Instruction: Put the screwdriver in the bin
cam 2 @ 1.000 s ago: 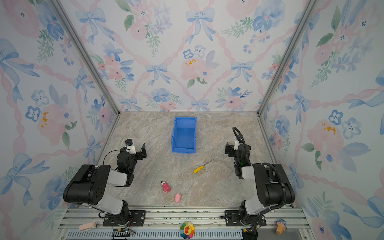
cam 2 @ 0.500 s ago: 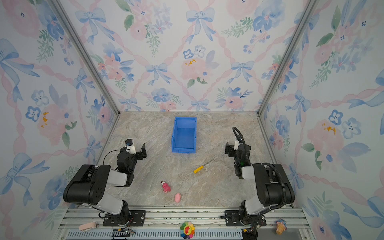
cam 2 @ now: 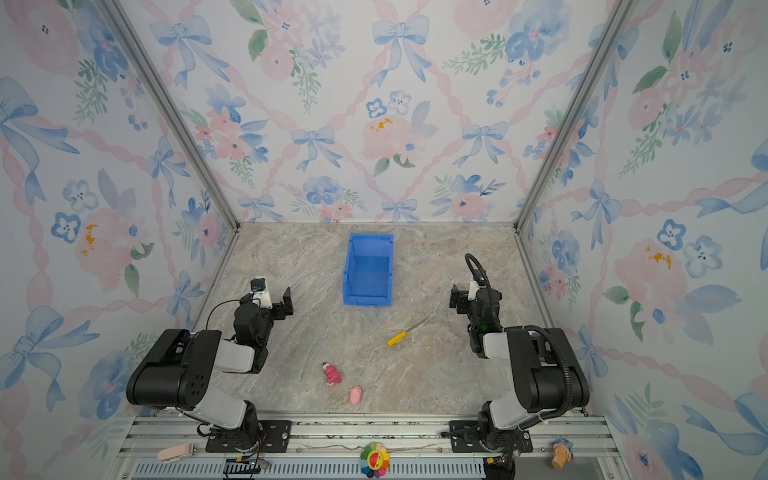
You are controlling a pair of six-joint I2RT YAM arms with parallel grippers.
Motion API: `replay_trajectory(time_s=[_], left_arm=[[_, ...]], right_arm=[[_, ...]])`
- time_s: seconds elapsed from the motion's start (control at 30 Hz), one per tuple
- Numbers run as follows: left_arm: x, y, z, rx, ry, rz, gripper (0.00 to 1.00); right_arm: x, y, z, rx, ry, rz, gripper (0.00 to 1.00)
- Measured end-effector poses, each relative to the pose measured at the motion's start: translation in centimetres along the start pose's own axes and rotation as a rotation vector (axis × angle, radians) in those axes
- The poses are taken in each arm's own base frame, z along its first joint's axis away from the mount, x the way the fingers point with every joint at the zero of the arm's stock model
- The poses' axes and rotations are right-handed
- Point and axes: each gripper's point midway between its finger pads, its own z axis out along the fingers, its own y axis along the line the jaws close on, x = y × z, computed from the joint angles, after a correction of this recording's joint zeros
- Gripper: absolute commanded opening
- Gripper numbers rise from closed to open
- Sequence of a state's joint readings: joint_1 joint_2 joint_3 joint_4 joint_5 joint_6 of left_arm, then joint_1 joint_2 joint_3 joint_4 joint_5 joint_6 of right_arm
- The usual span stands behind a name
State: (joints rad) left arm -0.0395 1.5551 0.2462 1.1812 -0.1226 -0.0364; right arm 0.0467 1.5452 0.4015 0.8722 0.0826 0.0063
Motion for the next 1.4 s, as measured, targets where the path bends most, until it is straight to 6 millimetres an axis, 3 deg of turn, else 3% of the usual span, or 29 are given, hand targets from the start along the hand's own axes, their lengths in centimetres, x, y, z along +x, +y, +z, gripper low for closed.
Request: replay_trajectory(time_s=[0.3, 0.53, 0.7, 0.93, 1.07, 1.23, 1.4], left_arm=[[-0.3, -0.3, -0.1, 0.009, -0.008, 0.010, 0.98], [-3.1, 1.0, -1.4, -0.052, -0.060, -0.024, 0.98], [-3.9, 1.8, -2.4, -0.088, -0.054, -0.082, 0.98], [-6.0, 1.8, -2.6, -0.087, -0.012, -0.183, 0.98], [-5.2, 0.9, -3.1, -0.069, 0.047, -0.223, 0.98], [-4.3, 0.1, -3.0, -0.059, 0.148, -0.235, 0.98], [-4.9, 0.1, -2.3, -0.078, 0.224, -0.238, 0.98]], right_arm=[[-0.5, -0.2, -0.5, 0.029, -0.002, -0.006, 0.97], [-2.8, -1.0, -2.2, 0.100, 0.000, 0.015, 0.97], [-5.4, -1.7, -2.7, 0.177, 0.087, 0.079, 0.97], [-7.7, -1.1, -4.2, 0.223, 0.229, 0.218, 0.97], [-6.5, 0.9, -5.5, 0.218, 0.336, 0.294, 0.97], [-3.4, 6.3, -8.0, 0.159, 0.503, 0.310, 0.97], [-1.2, 10.7, -9.8, 0.128, 0.637, 0.338, 0.97]])
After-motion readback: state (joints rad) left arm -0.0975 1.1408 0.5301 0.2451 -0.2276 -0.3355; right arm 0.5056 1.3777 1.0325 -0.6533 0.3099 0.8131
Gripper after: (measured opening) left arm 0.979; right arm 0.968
